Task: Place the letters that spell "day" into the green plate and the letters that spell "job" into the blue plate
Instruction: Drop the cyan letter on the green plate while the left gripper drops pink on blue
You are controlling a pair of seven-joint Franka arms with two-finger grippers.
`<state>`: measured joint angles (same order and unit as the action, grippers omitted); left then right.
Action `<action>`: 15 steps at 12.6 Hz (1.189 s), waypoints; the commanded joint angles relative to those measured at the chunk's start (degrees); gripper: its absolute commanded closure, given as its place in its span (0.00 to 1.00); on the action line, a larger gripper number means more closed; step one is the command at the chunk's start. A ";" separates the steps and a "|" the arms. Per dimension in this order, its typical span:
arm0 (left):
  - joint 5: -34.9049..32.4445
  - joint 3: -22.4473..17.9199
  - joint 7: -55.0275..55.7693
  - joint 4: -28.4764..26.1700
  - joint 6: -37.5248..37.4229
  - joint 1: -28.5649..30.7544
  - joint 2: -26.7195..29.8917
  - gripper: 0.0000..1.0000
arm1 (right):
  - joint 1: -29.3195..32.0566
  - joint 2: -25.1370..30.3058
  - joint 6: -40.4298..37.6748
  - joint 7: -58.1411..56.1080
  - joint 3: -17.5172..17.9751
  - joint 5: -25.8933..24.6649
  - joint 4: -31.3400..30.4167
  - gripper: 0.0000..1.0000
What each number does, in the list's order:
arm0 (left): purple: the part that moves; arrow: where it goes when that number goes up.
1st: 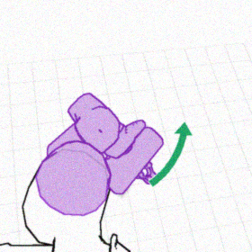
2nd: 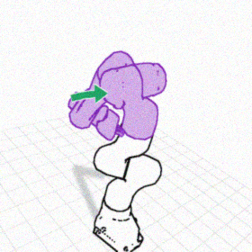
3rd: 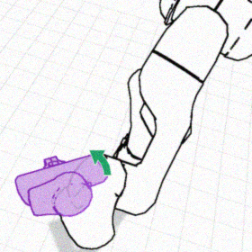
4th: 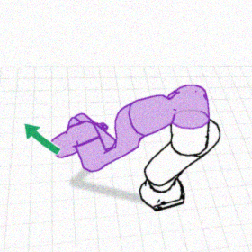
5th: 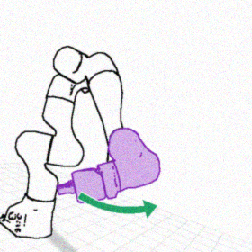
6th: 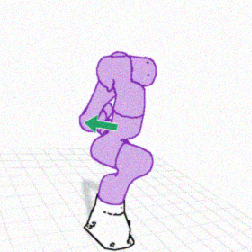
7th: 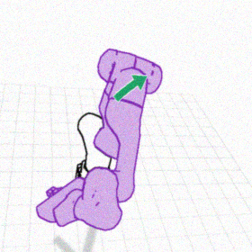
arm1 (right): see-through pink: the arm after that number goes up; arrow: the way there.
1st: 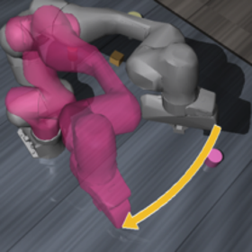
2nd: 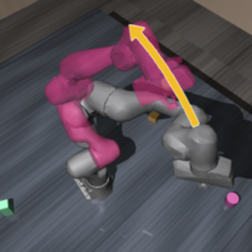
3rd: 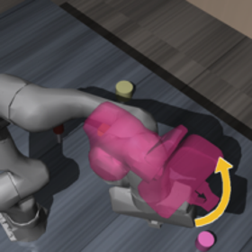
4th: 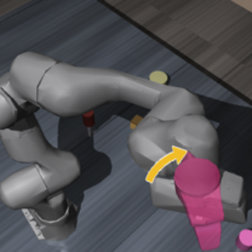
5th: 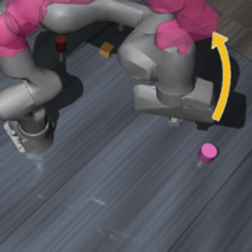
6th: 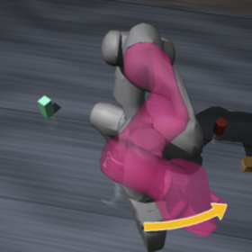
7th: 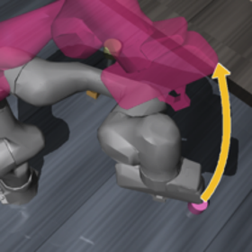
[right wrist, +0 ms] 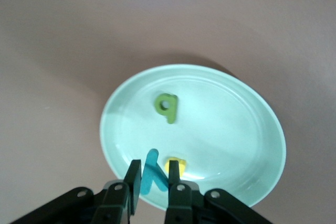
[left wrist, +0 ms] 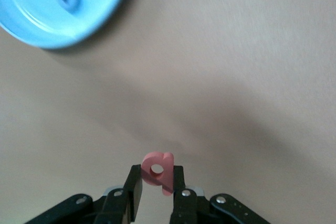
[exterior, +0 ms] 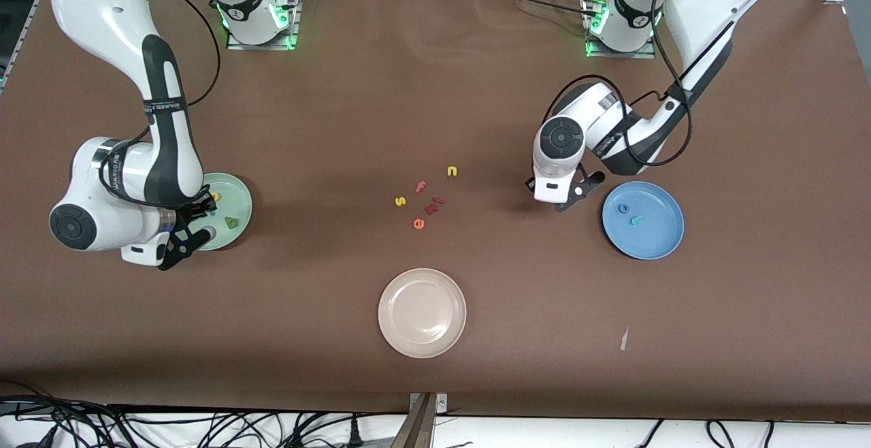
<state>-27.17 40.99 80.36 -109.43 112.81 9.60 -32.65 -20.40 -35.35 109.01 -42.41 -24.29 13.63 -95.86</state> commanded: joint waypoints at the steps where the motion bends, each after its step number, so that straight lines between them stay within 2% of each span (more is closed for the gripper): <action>1: -0.42 0.49 -12.98 5.18 -10.30 3.65 0.75 1.00 | -1.31 8.96 13.19 4.16 -0.06 -1.24 -15.80 1.00; 3: 0.19 0.41 -23.19 6.94 -11.29 7.34 0.75 0.99 | -2.53 11.09 20.52 8.38 0.03 -1.24 -21.55 1.00; 4: 0.19 0.41 -28.11 7.38 -11.29 9.19 0.58 0.99 | -2.54 11.10 20.37 9.18 0.03 -1.24 -21.39 0.77; 5: 0.19 0.23 -32.77 8.52 -11.21 10.60 0.49 1.00 | -2.54 11.10 20.02 9.36 -0.06 -1.06 -21.22 0.01; 8: -0.42 -0.38 -42.28 12.12 -10.86 14.11 -2.23 0.99 | -2.45 11.27 15.55 9.80 -0.23 -0.80 -18.15 0.00; 10: -0.77 -0.73 -47.12 13.27 -10.68 15.88 -3.55 1.00 | -2.54 11.71 13.26 17.05 -0.15 -0.97 -16.65 0.00; 13: -0.16 -1.26 -50.74 12.67 -10.42 18.95 -7.93 1.00 | -3.24 11.80 8.52 24.91 -0.06 -1.15 -13.41 0.00; 15: -0.51 -1.35 -50.75 11.70 -8.84 19.57 -8.57 0.98 | -3.85 11.63 4.13 28.85 -0.06 -1.15 -10.07 0.00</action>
<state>-27.15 38.97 30.94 -97.93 103.41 28.37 -39.75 -23.64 -24.30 117.23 -17.82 -24.29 13.52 -108.68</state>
